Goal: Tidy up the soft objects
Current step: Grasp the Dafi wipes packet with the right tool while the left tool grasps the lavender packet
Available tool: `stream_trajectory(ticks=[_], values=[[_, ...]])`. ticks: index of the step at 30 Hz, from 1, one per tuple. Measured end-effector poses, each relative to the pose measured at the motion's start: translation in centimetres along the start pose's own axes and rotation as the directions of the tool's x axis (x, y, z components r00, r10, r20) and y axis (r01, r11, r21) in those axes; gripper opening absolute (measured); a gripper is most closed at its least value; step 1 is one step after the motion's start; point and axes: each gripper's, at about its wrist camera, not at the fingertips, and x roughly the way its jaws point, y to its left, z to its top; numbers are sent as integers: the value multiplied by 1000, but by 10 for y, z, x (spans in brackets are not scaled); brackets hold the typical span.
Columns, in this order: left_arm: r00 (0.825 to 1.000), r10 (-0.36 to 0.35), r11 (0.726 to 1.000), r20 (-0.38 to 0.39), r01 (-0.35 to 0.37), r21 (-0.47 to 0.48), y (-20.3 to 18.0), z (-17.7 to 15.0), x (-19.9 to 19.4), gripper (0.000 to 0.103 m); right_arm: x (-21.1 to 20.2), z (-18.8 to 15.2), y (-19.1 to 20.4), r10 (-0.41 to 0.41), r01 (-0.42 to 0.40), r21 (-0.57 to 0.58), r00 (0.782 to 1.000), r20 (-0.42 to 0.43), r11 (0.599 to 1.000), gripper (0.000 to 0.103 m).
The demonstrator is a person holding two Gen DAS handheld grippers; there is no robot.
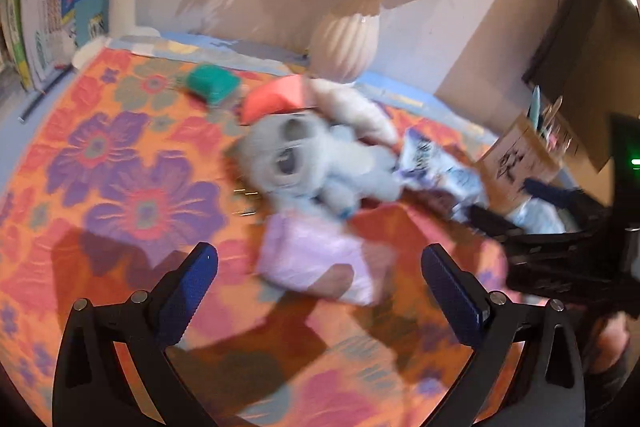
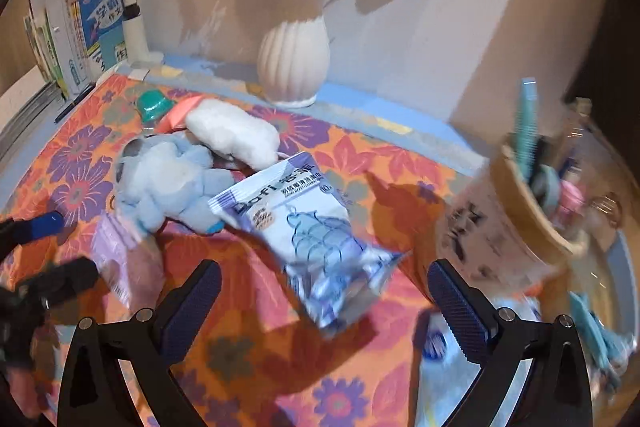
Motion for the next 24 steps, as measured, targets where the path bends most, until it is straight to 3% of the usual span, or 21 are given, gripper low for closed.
stream_trajectory(ticks=[6, 10, 13, 16, 19, 21, 22, 23, 24], values=[[991, 137, 990, -3, -137, 20, -25, 0, 33, 102, 33, 11, -12, 79, -79, 9, 997, -27, 997, 103], [979, 201, 976, -35, -197, 97, -25, -7, 41, 102, 49, 10, -12, 148, -146, 24, 986, -83, 989, 101], [974, 221, 966, -52, -211, 148, -16, -12, 33, 102, 50, 4, -15, 169, -160, 78, 978, -119, 984, 89], [966, 254, 952, -50, -240, 188, 0, -13, 17, 102, 38, -4, -17, 248, -223, 166, 958, -146, 960, 85], [952, 304, 930, -35, -289, 226, 20, -11, 1, 102, 26, -15, -13, 346, -300, 254, 923, -165, 920, 85], [937, 349, 912, -18, -335, 238, 34, -8, -8, 102, 18, -22, -7, 376, -325, 274, 913, -159, 905, 85], [931, 365, 906, -14, -352, 233, 41, -7, -13, 102, 12, -26, -5, 374, -326, 277, 916, -146, 904, 85], [935, 353, 913, -21, -339, 225, 46, -5, -15, 102, 8, -28, -4, 355, -309, 277, 925, -137, 910, 85], [951, 308, 934, -38, -294, 200, 50, -4, -17, 102, 4, -31, -4, 321, -276, 279, 938, -129, 920, 85]])
